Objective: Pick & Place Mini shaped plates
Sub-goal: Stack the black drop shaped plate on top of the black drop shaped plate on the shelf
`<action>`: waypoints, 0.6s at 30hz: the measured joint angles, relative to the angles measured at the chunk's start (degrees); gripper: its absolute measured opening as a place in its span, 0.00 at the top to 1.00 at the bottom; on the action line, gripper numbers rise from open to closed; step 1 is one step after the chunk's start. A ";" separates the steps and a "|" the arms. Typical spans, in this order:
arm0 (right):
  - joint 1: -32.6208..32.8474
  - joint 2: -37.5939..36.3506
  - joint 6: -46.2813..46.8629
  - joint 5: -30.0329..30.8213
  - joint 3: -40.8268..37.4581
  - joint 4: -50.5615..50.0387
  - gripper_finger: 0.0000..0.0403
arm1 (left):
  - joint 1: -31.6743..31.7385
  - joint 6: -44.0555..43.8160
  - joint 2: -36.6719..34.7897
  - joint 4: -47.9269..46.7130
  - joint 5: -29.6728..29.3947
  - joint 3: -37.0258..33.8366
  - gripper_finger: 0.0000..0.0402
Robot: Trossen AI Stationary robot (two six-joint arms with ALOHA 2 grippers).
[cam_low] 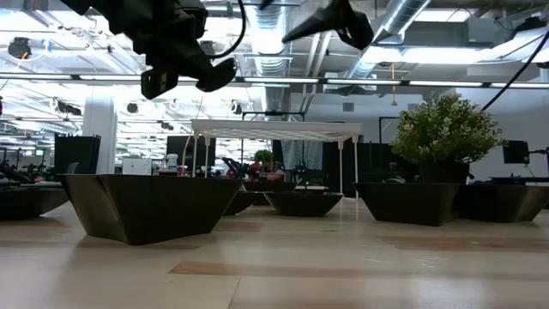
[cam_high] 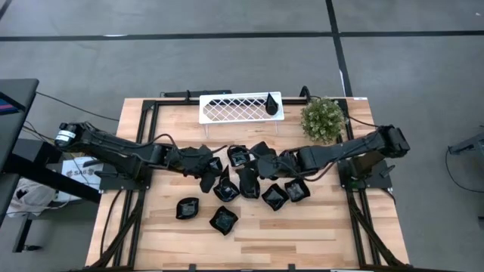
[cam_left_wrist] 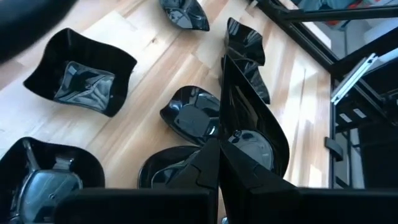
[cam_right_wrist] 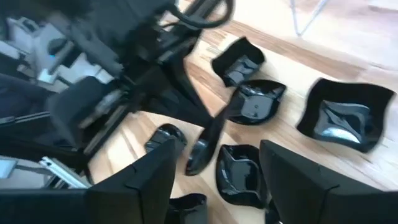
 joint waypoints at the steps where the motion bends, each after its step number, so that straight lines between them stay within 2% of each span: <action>1: -0.55 0.59 0.43 -0.87 0.02 -0.01 0.44 | 0.21 0.00 0.00 0.01 0.15 0.00 0.99; 7: -3.11 4.91 -0.77 -7.98 -0.08 2.63 0.48 | 0.30 0.00 0.00 -0.75 0.24 0.00 0.99; 10: -3.08 5.43 -2.04 -8.44 -0.08 5.66 0.50 | 0.30 0.00 0.00 -2.65 0.24 0.02 0.99; 18: -3.58 8.68 -0.21 -8.39 -0.01 4.86 0.53 | 0.30 -0.77 0.02 -4.68 -0.50 0.02 0.99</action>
